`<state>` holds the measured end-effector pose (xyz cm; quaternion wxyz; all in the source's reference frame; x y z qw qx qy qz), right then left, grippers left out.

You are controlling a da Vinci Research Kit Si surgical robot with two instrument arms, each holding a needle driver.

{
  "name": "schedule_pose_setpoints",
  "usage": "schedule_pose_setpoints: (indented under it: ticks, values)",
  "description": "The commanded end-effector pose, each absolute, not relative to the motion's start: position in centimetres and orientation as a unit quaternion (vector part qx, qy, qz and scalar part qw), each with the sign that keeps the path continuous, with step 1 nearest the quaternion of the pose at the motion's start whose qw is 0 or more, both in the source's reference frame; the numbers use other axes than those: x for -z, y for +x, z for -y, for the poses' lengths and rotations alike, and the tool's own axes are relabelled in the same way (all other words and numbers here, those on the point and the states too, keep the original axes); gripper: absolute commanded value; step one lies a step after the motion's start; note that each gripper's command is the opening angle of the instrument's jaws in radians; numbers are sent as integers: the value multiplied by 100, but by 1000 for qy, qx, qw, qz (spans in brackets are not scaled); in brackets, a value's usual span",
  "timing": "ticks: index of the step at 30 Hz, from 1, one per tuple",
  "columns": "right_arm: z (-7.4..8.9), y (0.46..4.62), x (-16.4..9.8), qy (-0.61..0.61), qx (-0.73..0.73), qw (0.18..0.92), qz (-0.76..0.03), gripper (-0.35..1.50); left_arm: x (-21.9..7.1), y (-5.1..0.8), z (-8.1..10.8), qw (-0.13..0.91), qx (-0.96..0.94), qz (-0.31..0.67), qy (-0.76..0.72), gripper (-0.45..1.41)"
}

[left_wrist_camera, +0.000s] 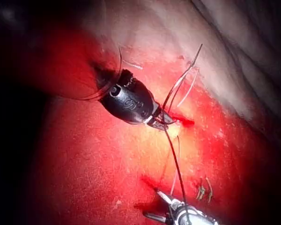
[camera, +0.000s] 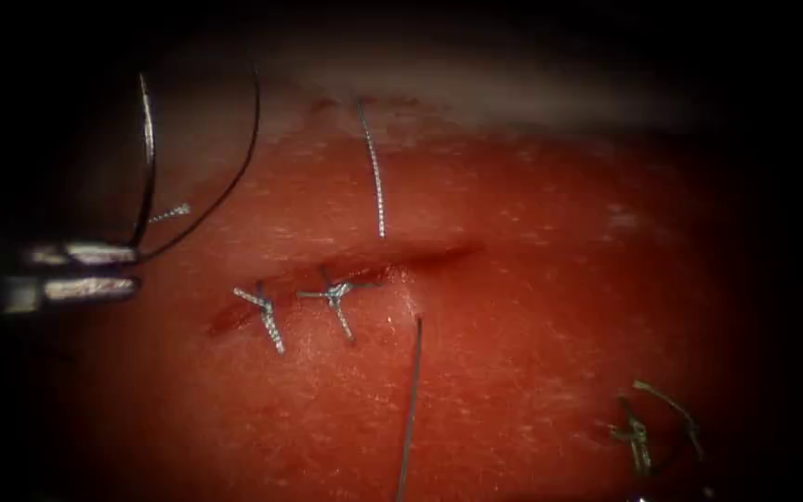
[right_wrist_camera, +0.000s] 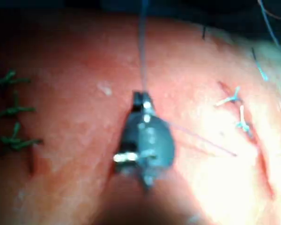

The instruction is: Wound Closure

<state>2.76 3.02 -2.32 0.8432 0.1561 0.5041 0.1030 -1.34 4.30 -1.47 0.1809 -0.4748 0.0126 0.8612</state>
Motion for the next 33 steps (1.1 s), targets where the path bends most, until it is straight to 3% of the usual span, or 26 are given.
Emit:
schedule_pose_setpoints:
  ticks: [1,3,5,7,16,21,25,33]
  values:
    - [-314,268,221,127,-129,850,-494,119,139,-138,-424,179,-862,-9,-474,-35]
    - [-329,256,213,98,-150,863,-472,130,138,-137,-424,181,-862,-8,-474,-35]
    - [-349,242,200,49,-161,900,-402,141,137,-137,-425,181,-862,-9,-473,-35]
    - [-379,222,182,26,-170,927,-334,141,137,-137,-425,181,-862,-9,-473,-35]
    - [-455,204,128,-3,-153,956,-250,138,137,-134,-424,183,-861,-7,-474,-35]
    - [-478,213,107,74,-340,874,-339,114,137,-135,-424,183,-861,-7,-474,-35]
    - [-482,227,86,157,-446,799,-372,108,137,-136,-424,183,-862,-8,-473,-35]
    - [-478,265,22,235,-574,659,-425,113,135,-139,-424,184,-862,-9,-472,-35]
